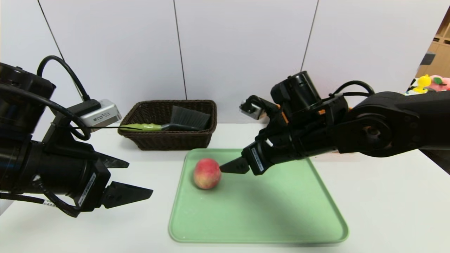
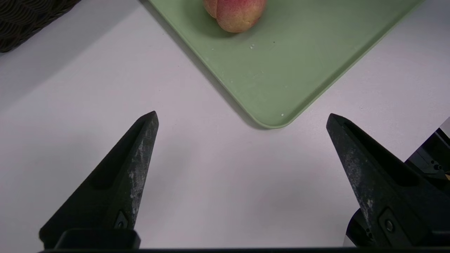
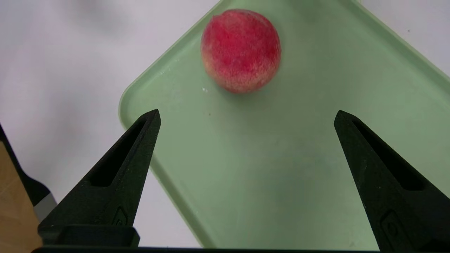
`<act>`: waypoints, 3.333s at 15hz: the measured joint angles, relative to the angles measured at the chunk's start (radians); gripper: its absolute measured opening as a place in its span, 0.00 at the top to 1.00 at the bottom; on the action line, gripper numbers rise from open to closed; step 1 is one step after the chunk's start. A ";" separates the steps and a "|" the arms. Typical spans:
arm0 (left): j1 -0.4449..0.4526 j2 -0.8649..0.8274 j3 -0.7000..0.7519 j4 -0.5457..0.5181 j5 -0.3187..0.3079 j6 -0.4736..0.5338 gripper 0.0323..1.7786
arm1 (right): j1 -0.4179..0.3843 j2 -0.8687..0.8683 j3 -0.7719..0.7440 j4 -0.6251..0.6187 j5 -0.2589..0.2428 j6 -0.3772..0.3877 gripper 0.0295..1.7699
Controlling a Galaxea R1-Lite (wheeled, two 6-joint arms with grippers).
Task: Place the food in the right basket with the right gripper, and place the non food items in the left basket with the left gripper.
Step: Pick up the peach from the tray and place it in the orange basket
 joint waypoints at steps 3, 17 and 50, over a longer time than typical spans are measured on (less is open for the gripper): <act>-0.014 -0.002 0.000 0.000 0.001 -0.001 0.05 | 0.011 0.073 -0.063 0.000 -0.010 0.000 0.03; -0.024 0.009 -0.005 -0.002 0.002 -0.004 0.05 | 0.079 0.306 -0.248 0.001 -0.011 0.001 0.03; -0.022 -0.052 -0.022 -0.004 0.000 -0.001 0.05 | -0.325 -0.095 -0.217 0.067 -0.077 -0.011 0.35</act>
